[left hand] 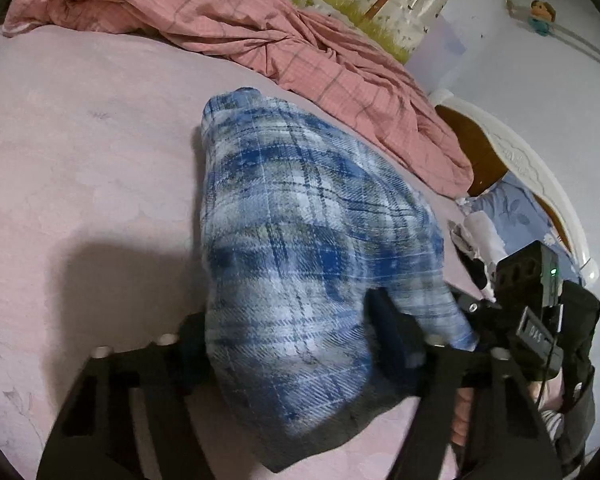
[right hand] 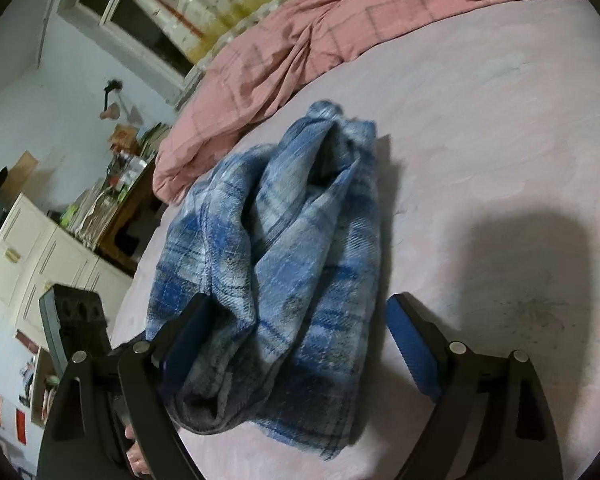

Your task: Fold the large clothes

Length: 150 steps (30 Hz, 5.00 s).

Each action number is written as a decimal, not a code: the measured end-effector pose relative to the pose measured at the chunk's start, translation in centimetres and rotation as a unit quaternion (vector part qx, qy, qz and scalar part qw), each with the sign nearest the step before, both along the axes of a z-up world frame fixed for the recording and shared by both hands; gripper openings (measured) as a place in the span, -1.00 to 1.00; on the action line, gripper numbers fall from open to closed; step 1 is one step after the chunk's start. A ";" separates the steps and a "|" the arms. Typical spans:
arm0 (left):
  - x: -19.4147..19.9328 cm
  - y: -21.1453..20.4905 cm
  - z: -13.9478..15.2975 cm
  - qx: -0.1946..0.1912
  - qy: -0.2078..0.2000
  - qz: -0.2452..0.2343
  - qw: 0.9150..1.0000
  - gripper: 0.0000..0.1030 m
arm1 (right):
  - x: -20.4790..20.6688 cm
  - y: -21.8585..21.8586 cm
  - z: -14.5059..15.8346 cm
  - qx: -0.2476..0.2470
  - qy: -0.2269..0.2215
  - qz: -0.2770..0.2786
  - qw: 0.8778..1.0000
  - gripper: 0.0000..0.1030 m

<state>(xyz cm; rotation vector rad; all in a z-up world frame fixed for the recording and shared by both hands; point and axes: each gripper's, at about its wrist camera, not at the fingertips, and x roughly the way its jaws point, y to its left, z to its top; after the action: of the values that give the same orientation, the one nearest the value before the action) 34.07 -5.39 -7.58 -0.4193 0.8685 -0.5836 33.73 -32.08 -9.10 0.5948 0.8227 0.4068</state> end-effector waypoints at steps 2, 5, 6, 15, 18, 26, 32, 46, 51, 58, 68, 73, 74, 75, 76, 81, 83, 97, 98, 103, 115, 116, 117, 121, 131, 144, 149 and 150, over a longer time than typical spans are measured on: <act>-0.4 0.1 0.3 -0.001 -0.010 0.000 1.000 -0.10 | 0.2 0.5 -0.1 -0.005 0.003 0.014 1.000 0.74; -0.8 -0.5 0.7 0.020 -0.026 0.001 0.999 -0.20 | 0.3 1.3 -0.2 -0.015 0.009 0.027 0.999 0.53; -1.0 -0.6 0.8 0.025 -0.031 0.002 0.999 -0.21 | 0.0 1.2 -0.1 -0.015 0.004 0.015 1.000 0.32; -2.6 -2.1 3.6 0.078 -0.102 -0.004 0.992 -0.26 | -3.3 3.0 4.2 -0.101 -0.084 -0.013 0.991 -0.15; -4.1 -3.0 6.0 0.077 -0.144 -0.017 0.986 -0.26 | -5.0 2.3 6.3 -0.103 -0.109 -0.020 0.989 -0.15; -9.0 -10.8 15.8 0.084 -0.283 -0.083 0.952 -0.26 | -13.2 -3.8 15.4 -0.121 -0.226 -0.094 0.962 -0.15; -10.3 -20.8 21.7 0.039 -0.366 -0.152 0.917 -0.26 | -18.3 -12.5 21.8 -0.162 -0.278 -0.172 0.931 -0.15; -4.4 -44.6 15.7 -0.044 -0.336 -0.261 0.904 -0.25 | -19.9 -32.5 19.3 -0.288 -0.253 -0.381 0.841 -0.13; -0.7 -50.3 8.0 0.020 -0.296 -0.269 0.916 -0.24 | -15.6 -36.8 12.4 -0.302 -0.206 -0.410 0.836 -0.13; 0.0 -50.1 6.5 0.034 -0.286 -0.237 0.928 0.41 | -12.8 -38.2 8.8 -0.334 -0.136 -0.403 0.841 0.02; -3.7 -44.3 9.3 0.050 -0.376 -0.161 0.911 0.91 | -16.2 -36.5 10.3 -0.359 -0.167 -0.459 0.795 0.72; -6.7 -36.8 12.7 0.046 -0.416 -0.117 0.901 1.00 | -20.4 -32.9 13.6 -0.350 -0.222 -0.471 0.779 1.00; -7.6 -35.3 13.1 0.045 -0.430 -0.122 0.893 1.00 | -20.7 -32.1 14.1 -0.348 -0.226 -0.469 0.780 1.00; -8.7 -34.0 13.2 0.058 -0.451 -0.116 0.883 1.00 | -20.9 -31.5 14.6 -0.348 -0.227 -0.465 0.781 1.00; -9.5 -33.0 13.4 0.071 -0.464 -0.103 0.877 1.00 | -21.2 -30.5 14.8 -0.345 -0.230 -0.459 0.786 1.00; -10.1 -27.8 12.2 0.082 -0.455 -0.031 0.886 1.00 | -21.8 -26.5 14.0 -0.345 -0.233 -0.443 0.794 1.00; -9.8 -27.0 11.0 0.097 -0.456 -0.010 0.884 1.00 | -21.2 -25.0 13.2 -0.353 -0.234 -0.426 0.799 1.00; -6.7 -25.9 6.8 0.098 -0.401 0.047 0.910 1.00 | -18.0 -21.3 9.2 -0.380 -0.207 -0.390 0.813 1.00; -7.0 -26.1 6.8 0.100 -0.406 0.042 0.907 1.00 | -18.0 -21.2 9.2 -0.382 -0.207 -0.389 0.812 1.00; -7.4 -26.1 6.9 0.102 -0.410 0.038 0.905 1.00 | -17.9 -21.1 9.1 -0.393 -0.214 -0.387 0.806 1.00; -7.5 -26.4 6.9 0.100 -0.415 0.044 0.903 1.00 | -17.8 -21.1 9.1 -0.397 -0.218 -0.385 0.804 1.00; -7.5 -26.3 6.8 0.100 -0.415 0.044 0.903 1.00 | -17.8 -21.1 9.1 -0.397 -0.218 -0.384 0.804 1.00; -7.5 -26.3 6.8 0.100 -0.415 0.044 0.903 1.00 | -17.8 -21.2 9.1 -0.398 -0.218 -0.384 0.804 1.00; -7.5 -26.3 6.8 0.101 -0.415 0.044 0.903 1.00 | -17.8 -21.1 9.1 -0.397 -0.217 -0.384 0.804 1.00; -7.4 -26.0 6.6 0.103 -0.410 0.046 0.905 1.00 | -17.8 -21.1 9.1 -0.397 -0.217 -0.382 0.806 1.00; -7.3 -25.7 6.5 0.106 -0.410 0.047 0.904 1.00 | -17.5 -21.5 9.3 -0.399 -0.217 -0.377 0.807 1.00; -7.3 -25.7 6.6 0.108 -0.410 0.046 0.905 1.00 | -17.4 -21.7 9.2 -0.398 -0.219 -0.375 0.808 1.00; -7.3 -25.7 6.5 0.109 -0.409 0.046 0.905 1.00 | -17.5 -21.7 9.3 -0.398 -0.218 -0.376 0.808 1.00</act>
<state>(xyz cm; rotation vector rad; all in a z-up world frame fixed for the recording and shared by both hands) 26.73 -31.05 -1.03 0.0127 0.0962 -0.5006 16.27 -53.74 0.15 -0.0146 0.2031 -0.5247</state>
